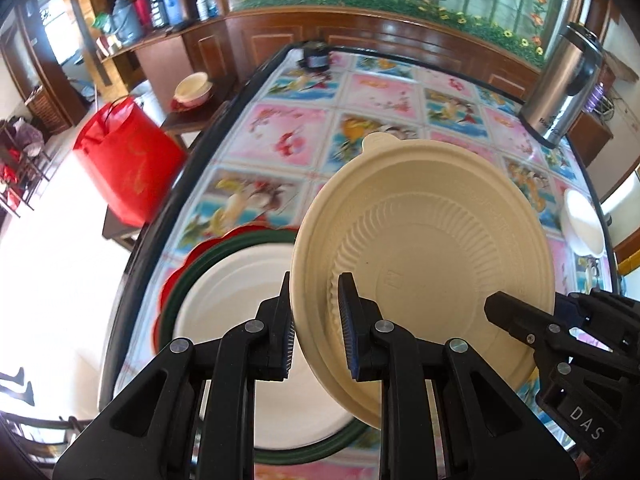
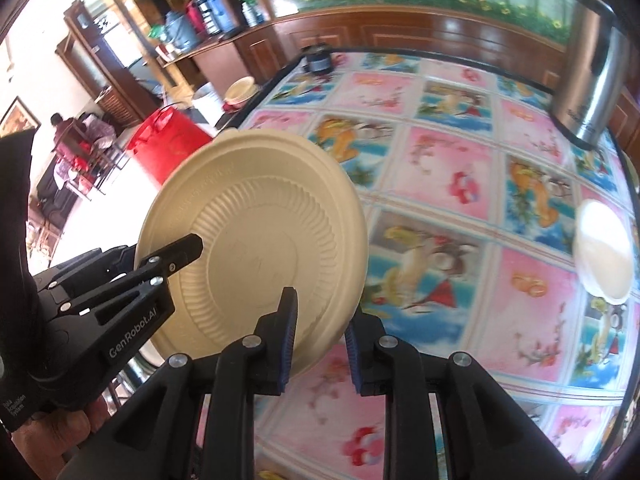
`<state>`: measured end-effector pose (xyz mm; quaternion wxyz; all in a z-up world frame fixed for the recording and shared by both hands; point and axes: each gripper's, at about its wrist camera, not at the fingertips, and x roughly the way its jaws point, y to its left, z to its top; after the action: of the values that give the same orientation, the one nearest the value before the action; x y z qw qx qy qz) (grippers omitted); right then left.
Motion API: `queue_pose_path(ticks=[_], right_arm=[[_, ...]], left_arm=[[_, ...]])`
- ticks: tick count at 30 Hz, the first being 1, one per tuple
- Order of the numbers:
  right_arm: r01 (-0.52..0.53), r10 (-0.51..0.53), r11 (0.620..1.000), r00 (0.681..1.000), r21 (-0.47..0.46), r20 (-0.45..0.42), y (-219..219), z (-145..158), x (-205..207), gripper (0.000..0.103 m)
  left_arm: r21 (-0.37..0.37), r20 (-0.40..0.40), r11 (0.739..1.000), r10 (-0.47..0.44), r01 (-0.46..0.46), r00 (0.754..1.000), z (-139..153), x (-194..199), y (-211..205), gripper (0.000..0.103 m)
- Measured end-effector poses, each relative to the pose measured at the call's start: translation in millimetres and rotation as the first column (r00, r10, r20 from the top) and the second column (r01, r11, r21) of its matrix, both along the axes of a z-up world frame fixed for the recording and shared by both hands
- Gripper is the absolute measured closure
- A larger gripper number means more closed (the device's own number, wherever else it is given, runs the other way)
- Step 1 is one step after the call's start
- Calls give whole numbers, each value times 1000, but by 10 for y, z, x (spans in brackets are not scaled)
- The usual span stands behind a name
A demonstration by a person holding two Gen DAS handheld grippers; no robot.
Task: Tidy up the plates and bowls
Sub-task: 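Carry the cream bowl onto the plate stack held by the left tool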
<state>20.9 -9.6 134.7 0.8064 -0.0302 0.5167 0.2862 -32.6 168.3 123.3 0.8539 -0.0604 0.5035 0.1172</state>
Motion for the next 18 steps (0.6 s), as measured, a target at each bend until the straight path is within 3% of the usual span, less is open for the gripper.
queue_pose_path(ticks=[10,18], right_arm=[[-114,114,992,993,-45,-19,591,-130,-268,80],[-170,168,981,985,-93,-31,887,-209,-380,79]], left_arm=[[3,-58,998,65,-65,996,-208,-359,486,84],[-5,-76,996,90,-91,993,-305,-460,640,83]])
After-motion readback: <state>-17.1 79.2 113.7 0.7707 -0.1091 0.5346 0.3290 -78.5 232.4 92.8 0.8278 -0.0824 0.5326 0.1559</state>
